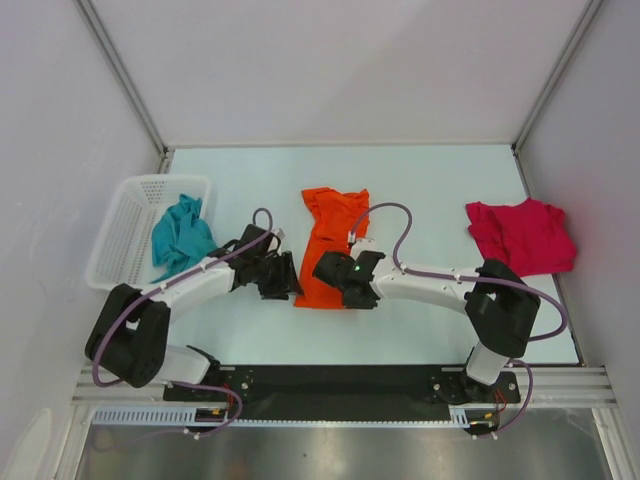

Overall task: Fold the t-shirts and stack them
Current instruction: Grab one side of the 2/3 rectangular tshirt with both arms

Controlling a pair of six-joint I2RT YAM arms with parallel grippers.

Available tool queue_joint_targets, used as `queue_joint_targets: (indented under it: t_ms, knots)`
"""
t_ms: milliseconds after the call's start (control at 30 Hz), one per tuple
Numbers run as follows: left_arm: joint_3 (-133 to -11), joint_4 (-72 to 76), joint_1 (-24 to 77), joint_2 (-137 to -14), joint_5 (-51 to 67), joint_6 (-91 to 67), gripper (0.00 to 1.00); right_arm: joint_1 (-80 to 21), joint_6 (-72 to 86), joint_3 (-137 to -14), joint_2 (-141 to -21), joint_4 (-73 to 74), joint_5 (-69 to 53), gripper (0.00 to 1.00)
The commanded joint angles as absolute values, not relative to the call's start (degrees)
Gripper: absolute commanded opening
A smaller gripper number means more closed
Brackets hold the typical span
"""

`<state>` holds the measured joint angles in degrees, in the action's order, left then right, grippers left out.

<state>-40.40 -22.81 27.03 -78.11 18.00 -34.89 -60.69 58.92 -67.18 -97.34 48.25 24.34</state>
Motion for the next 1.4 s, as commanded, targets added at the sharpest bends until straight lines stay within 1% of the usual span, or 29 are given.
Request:
queue_joint_targets:
  t_ms: [0, 533, 967, 1367]
  knots:
    - [-42.2, -20.0, 28.4, -80.2, 17.1, -34.3, 0.54, -61.1, 60.0, -69.3, -96.6, 49.6, 27.1, 0.29]
    - [-45.0, -20.1, 29.1, -83.6, 17.2, -33.7, 0.53, -59.8, 56.6, -73.0, -100.7, 47.9, 26.8, 0.29]
    - [-46.8, -20.7, 29.1, -85.4, 17.4, -32.9, 0.54, -58.4, 56.2, -70.8, -101.2, 45.8, 24.9, 0.3]
    - [-45.9, -20.8, 29.1, -85.9, 17.0, -32.4, 0.53, -58.8, 57.5, -68.5, -103.5, 42.5, 22.3, 0.29]
